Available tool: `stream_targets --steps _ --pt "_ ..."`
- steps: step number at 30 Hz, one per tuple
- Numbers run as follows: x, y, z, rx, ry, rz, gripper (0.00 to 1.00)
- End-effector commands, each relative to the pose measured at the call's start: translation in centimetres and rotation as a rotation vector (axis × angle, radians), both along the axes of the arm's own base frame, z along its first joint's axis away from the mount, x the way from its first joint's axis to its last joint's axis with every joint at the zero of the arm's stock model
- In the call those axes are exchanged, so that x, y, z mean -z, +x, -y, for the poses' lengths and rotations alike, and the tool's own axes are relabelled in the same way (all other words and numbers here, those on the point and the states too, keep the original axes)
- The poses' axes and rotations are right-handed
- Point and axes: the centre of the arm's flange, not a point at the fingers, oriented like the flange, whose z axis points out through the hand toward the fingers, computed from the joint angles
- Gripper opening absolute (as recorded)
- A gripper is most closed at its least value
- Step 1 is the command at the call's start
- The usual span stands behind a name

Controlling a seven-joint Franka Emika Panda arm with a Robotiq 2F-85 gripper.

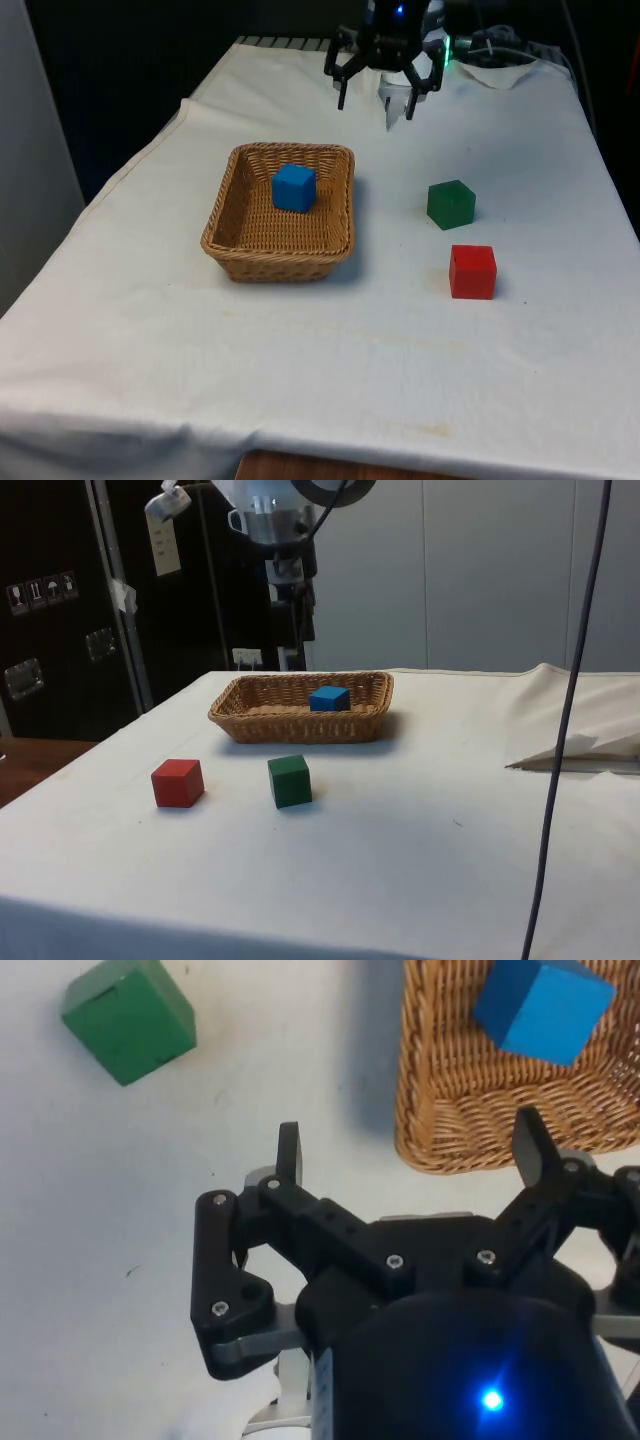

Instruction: Pick up exactly two blocks and place them into the basket.

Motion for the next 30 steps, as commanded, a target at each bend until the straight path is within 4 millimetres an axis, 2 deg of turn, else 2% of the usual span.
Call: stream_targets --steps 1,6,16,30 --pt "0.0 0.0 0.0 0.0 0.0 0.0 1.0" --pt "0.1 -0.1 -1.0 0.021 0.014 -0.009 1.0" --pt "0.2 -0.1 -1.6 0.048 0.049 -0.004 1.0" --pt "1.8 -0.3 -3.5 0.075 0.152 -0.017 1.0"
